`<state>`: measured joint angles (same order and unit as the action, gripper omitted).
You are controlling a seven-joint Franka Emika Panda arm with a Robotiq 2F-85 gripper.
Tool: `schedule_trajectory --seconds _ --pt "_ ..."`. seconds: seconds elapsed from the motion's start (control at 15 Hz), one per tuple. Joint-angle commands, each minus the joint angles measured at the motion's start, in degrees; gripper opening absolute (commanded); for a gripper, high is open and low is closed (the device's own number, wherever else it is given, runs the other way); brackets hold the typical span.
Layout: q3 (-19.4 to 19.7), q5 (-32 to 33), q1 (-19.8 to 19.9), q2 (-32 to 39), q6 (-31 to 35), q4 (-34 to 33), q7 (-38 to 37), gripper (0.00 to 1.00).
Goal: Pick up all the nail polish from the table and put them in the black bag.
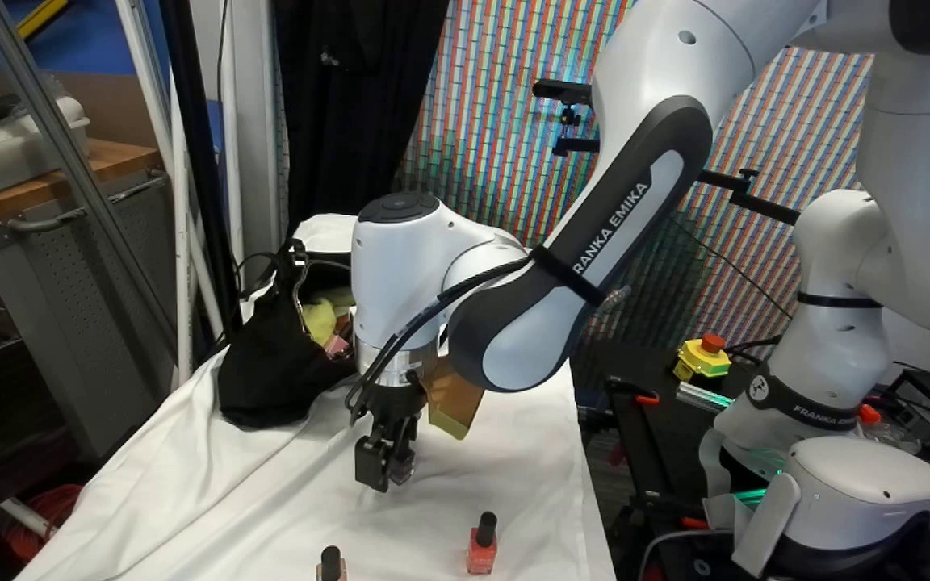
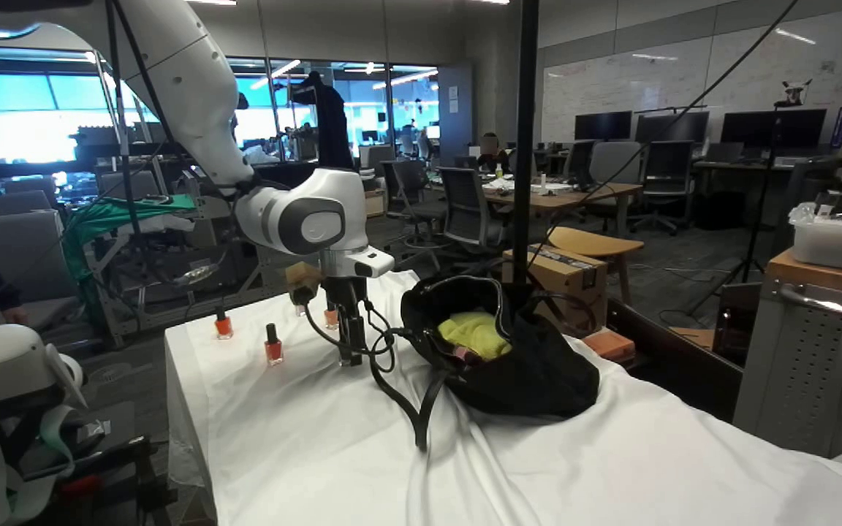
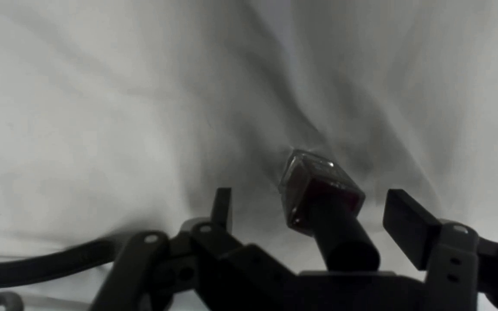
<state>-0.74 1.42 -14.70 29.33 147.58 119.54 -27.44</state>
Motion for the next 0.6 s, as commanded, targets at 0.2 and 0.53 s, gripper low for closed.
schedule_trajectory --seconds 0.2,0.53 --pt "0.6 0.4 -1.0 1.2 -1.3 -1.2 0.3 0.4" --pt "0.8 0.8 -1.2 1.0 -2.2 -1.3 0.0 0.16"
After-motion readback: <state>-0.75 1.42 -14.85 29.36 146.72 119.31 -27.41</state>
